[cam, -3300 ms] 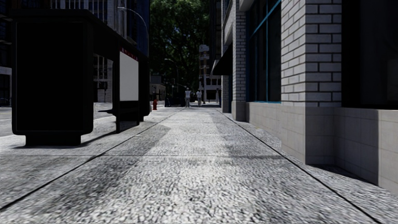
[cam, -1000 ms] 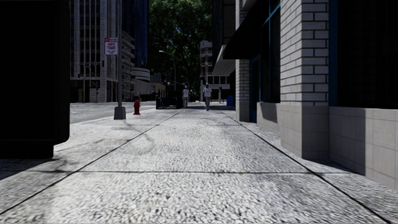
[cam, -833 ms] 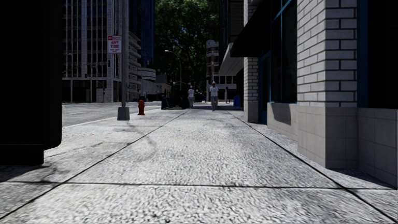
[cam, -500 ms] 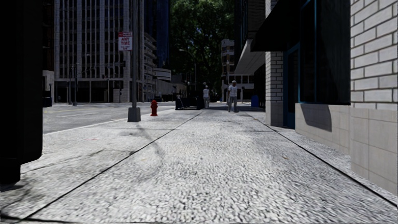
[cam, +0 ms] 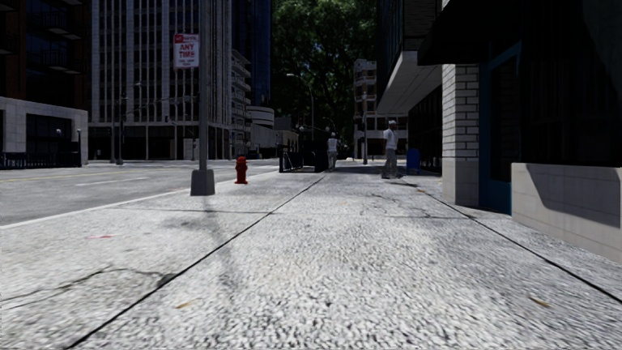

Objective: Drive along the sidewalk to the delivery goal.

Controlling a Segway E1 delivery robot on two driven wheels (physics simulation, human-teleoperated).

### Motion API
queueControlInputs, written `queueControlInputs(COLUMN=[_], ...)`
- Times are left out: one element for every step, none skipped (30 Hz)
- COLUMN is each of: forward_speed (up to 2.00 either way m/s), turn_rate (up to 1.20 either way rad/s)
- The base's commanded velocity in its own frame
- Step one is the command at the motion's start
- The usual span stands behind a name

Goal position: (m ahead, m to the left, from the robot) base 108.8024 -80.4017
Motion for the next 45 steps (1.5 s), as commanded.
queueControlInputs(forward_speed=[2.0, 2.0, 2.0, 2.0, 2.0, 2.0, 2.0, 2.0, 2.0, 2.0, 2.0, 2.0, 2.0, 2.0, 2.0, 2.0, 2.0, 2.0, 2.0, 2.0, 2.0, 2.0, 2.0, 2.0, 2.0, 2.0, 2.0, 2.0, 2.0, 2.0, 2.0, 2.0, 2.0, 2.0, 2.0, 2.0, 2.0, 2.0, 2.0, 2.0, 2.0, 2.0, 2.0, 2.0, 2.0], turn_rate=[0.0, 0.0, 0.0, 0.0, 0.0, 0.0, 0.0, 0.0, 0.0, 0.0, 0.0, 0.0, 0.0, 0.0, 0.0, 0.0, 0.0, 0.0, 0.0, 0.0, 0.0, 0.0, 0.0, 0.0, 0.0, 0.0, 0.0, 0.0, 0.0, 0.0, -0.06, -0.15, -0.21, -0.21, -0.3, -0.38, -0.42, -0.42, -0.44, -0.44, -0.44, -0.44, -0.44, -0.44, -0.44])
